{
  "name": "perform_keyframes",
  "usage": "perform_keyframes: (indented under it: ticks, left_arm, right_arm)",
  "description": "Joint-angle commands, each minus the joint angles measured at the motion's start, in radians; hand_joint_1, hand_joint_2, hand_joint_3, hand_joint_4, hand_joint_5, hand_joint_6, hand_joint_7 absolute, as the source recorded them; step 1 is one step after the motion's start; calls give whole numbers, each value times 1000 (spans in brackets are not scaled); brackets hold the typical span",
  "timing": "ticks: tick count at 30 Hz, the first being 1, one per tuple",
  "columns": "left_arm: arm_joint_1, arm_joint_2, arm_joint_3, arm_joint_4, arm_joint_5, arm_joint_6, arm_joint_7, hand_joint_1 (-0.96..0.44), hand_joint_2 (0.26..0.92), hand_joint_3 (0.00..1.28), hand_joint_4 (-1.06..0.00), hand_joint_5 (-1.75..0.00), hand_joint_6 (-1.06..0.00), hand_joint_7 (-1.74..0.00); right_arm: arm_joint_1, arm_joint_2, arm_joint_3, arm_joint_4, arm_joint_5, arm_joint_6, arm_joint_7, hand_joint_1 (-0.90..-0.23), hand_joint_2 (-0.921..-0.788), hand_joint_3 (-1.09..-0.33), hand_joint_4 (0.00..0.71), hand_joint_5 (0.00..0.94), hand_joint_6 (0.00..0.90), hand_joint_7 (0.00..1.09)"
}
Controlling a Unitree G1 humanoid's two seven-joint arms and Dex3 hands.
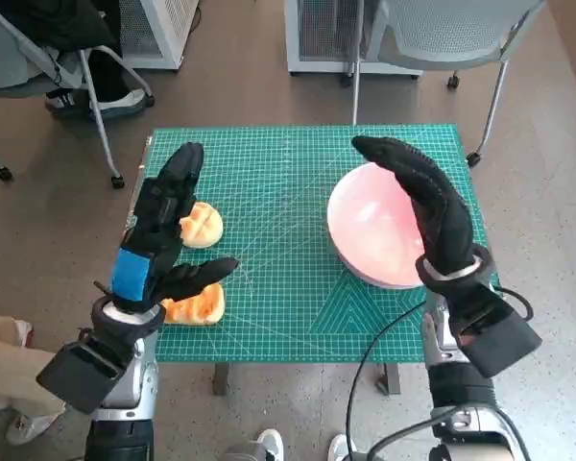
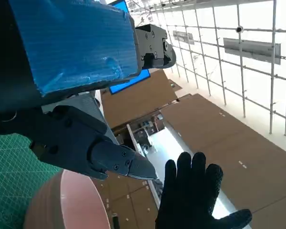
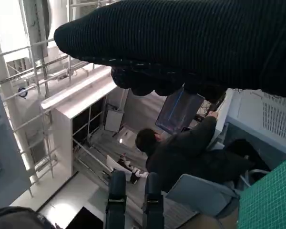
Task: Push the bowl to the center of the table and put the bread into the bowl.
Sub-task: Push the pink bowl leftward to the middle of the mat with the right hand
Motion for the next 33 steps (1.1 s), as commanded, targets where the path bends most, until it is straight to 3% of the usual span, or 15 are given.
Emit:
perform_keyframes:
  ticks: [1,21,33]
  left_arm:
    - [-11,-2,-7,-2,1,-1,6,-561,921,47,-32,-1,1,-315]
    - [-14,-3,-12,10,1,-6,8,-563,921,49,-37,-2,1,-339]
    - [-22,-4,-15,30,0,-14,6,-565,921,49,-37,-2,1,-342]
  right_arm:
    - [27,-8,1,-2,-2,20,0,-476,-921,-677,157,2,-1,515]
    - [37,-10,6,-21,22,39,19,-475,-921,-676,156,1,-1,514]
    - [37,-17,0,-29,13,45,13,-469,-921,-677,156,1,-1,512]
